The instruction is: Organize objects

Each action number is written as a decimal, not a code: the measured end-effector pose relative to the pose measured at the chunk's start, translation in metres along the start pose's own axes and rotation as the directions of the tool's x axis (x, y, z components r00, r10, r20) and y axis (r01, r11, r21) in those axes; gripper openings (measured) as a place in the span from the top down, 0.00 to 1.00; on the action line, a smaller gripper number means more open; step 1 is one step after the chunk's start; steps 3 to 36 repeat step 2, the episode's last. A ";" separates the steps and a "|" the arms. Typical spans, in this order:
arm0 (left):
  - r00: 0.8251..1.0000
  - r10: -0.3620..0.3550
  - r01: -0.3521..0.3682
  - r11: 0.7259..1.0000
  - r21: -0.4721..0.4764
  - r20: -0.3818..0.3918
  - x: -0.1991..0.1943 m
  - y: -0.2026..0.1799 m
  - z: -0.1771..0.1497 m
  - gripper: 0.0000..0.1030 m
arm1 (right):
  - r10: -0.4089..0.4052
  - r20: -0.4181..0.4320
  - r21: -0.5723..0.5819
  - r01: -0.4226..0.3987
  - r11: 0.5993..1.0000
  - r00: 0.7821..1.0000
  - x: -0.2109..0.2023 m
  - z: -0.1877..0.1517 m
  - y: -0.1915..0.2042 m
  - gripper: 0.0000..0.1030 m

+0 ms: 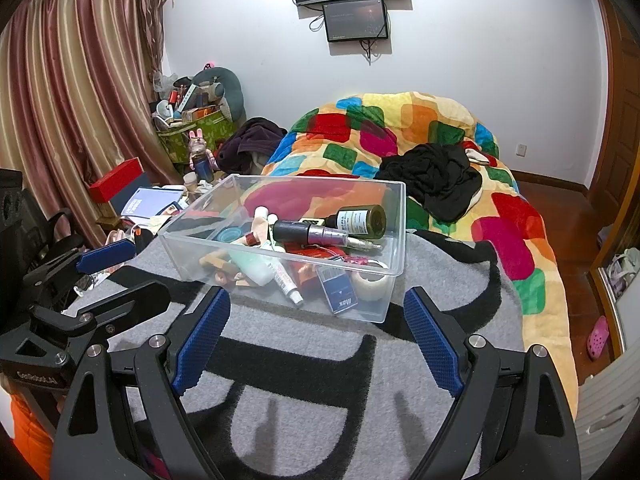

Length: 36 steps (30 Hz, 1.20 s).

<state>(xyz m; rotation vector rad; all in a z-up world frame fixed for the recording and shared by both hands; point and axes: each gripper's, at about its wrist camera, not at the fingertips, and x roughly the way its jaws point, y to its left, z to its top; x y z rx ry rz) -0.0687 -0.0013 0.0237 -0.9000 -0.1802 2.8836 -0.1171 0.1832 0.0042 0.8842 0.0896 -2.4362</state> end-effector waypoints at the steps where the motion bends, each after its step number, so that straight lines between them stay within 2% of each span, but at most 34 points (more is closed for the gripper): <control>1: 1.000 -0.002 0.002 1.000 0.001 -0.001 0.000 0.000 0.000 0.04 | 0.000 0.000 0.000 0.000 1.000 1.000 0.000 0.000 0.000 0.16; 36: 1.000 -0.002 0.002 1.000 0.002 -0.002 0.000 0.000 0.000 0.04 | 0.001 0.000 0.000 -0.001 1.000 1.000 0.000 0.000 0.000 0.16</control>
